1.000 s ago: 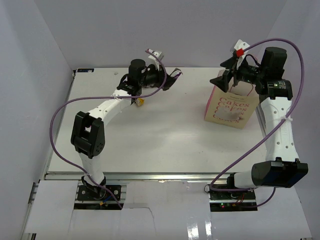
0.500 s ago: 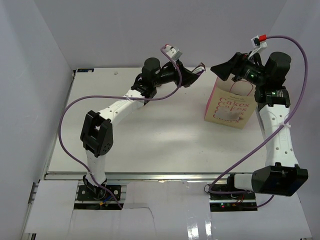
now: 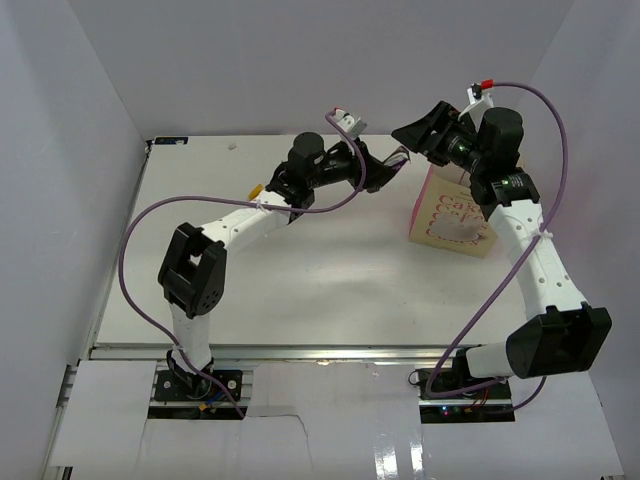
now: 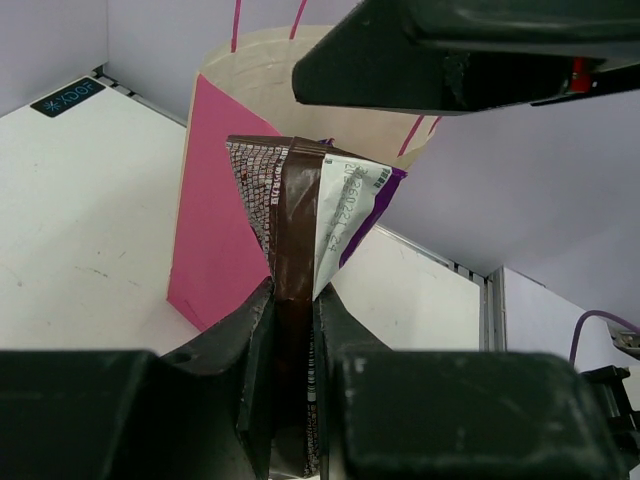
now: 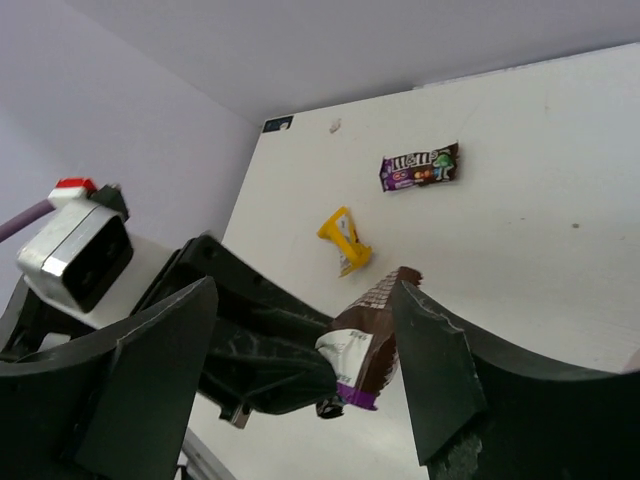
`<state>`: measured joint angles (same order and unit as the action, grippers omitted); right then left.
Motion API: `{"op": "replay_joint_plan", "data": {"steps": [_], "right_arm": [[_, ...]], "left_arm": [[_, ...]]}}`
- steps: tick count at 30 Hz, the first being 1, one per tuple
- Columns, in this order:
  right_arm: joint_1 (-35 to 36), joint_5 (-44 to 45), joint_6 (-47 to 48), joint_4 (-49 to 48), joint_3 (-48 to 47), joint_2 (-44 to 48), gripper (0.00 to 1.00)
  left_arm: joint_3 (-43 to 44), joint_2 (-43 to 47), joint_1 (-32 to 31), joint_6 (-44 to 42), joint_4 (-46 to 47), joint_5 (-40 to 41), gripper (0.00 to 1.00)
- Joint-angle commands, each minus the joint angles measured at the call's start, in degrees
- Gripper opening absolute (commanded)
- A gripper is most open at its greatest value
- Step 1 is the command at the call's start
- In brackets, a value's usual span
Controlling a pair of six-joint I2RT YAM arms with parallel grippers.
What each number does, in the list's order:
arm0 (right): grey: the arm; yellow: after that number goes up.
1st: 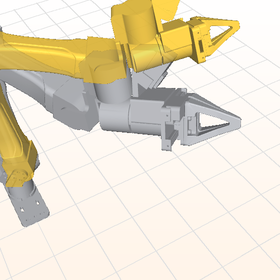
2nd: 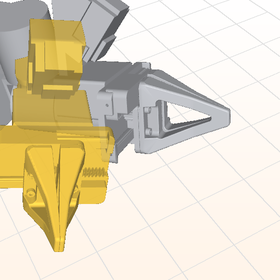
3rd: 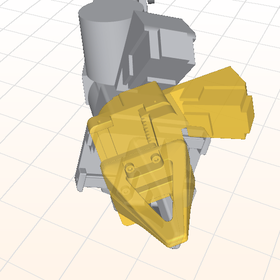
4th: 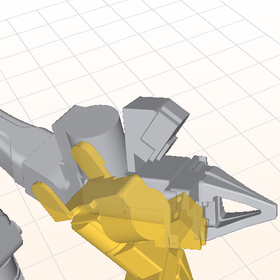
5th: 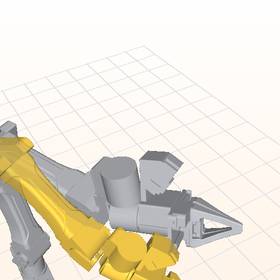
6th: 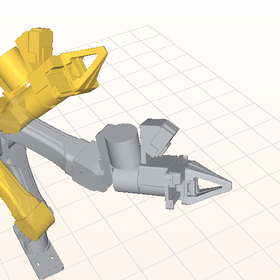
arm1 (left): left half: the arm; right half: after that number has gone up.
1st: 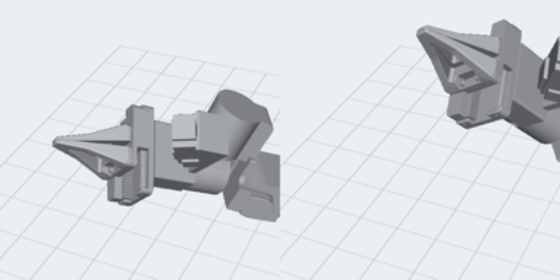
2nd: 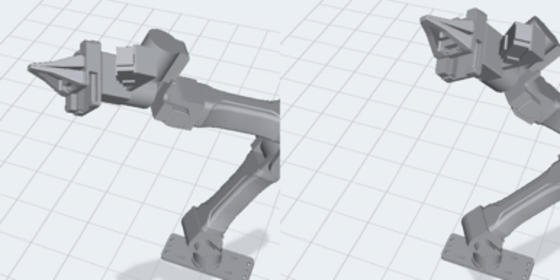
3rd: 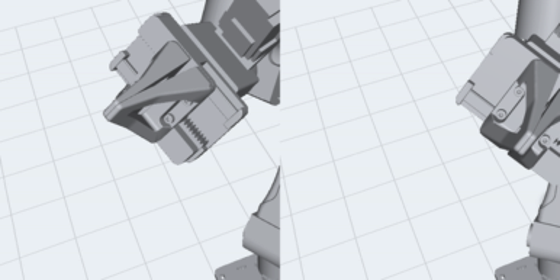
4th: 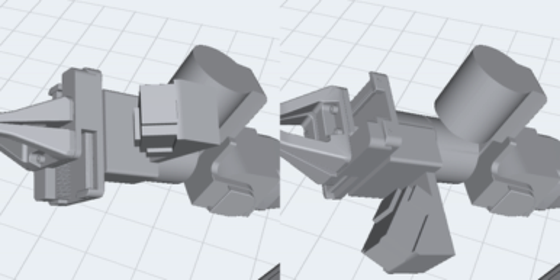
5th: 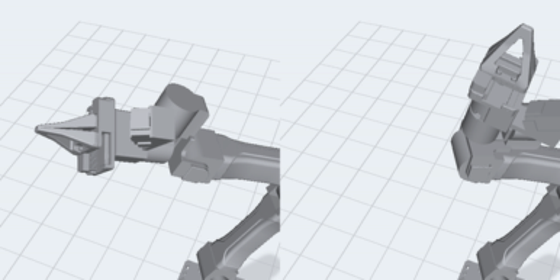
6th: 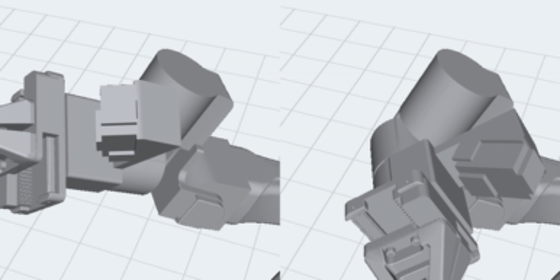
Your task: Place the snacks into the paper bag
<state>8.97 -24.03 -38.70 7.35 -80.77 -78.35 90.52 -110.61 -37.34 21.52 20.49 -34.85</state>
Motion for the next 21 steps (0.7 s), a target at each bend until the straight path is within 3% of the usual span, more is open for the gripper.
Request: {"op": "replay_joint_plan", "data": {"steps": [1,15,17,20,21], "right_arm": [[1.2,7.0,0.5,-0.8,-1.1,1.3,0.75],[3.9,8.0,0.2,-0.5,6.9,3.3,0.66],[4.0,6.8,-0.2,-1.0,7.5,3.4,0.58],[4.2,5.8,-0.2,-1.8,7.7,3.5,0.35],[4.2,5.8,0.0,-1.9,7.6,3.4,0.22]], "left_arm": [[-1.2,6.8,-0.3,0.1,3.2,0.7,0.19],[-1.0,6.4,-0.3,0.5,4.6,0.6,0.19],[-1.1,6.3,-0.4,0.5,4.7,0.6,0.20],[-1.0,6.3,-0.4,0.6,4.8,0.6,0.20],[-1.0,6.3,-0.3,0.8,4.8,0.6,0.26]]}}
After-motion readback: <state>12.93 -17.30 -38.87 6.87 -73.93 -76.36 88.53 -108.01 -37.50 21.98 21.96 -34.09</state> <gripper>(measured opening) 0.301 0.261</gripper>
